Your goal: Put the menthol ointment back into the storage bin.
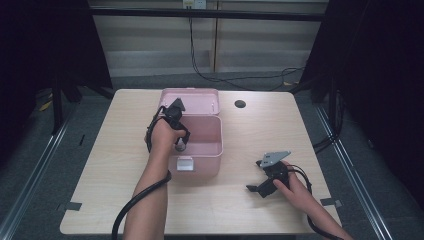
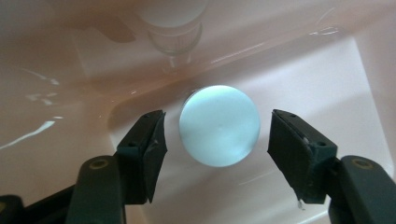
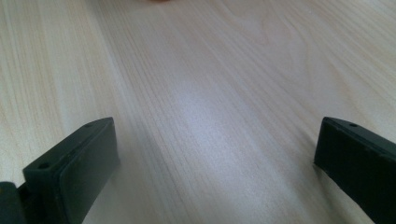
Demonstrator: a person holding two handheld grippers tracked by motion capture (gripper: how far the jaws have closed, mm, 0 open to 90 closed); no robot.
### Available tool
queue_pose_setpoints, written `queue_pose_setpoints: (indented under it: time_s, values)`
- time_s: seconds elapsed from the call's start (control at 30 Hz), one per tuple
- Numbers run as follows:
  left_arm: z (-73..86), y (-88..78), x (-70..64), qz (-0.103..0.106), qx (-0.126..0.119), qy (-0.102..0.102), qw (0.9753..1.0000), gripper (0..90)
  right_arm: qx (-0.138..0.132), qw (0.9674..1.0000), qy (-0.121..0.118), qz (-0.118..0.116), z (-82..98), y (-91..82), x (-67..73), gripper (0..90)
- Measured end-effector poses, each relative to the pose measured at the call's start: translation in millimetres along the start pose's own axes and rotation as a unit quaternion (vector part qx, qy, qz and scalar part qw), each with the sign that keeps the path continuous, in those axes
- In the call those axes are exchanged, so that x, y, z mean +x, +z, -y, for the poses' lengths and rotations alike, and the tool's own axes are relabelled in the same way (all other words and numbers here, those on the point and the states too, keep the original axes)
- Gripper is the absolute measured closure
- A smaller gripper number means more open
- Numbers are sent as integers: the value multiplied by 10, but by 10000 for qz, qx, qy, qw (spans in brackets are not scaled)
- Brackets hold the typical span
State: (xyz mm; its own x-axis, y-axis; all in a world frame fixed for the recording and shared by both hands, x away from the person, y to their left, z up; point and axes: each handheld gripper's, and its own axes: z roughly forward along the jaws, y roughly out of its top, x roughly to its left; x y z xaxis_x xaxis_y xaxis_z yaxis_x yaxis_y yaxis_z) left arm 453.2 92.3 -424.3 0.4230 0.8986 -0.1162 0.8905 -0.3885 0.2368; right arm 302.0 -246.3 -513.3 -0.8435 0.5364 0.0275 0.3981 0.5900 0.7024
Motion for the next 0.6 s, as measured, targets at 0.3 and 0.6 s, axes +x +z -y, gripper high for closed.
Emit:
queue_pose_setpoints:
  time_s: [0.3,0.6]
  values:
    - [0,-139,12,0,-14,45,10000,325,0,10000,-1,1,0,0,0,0]
    - [2,-248,-4,43,23,95,9999,310,9,10000,-3,-2,0,-1,0,0]
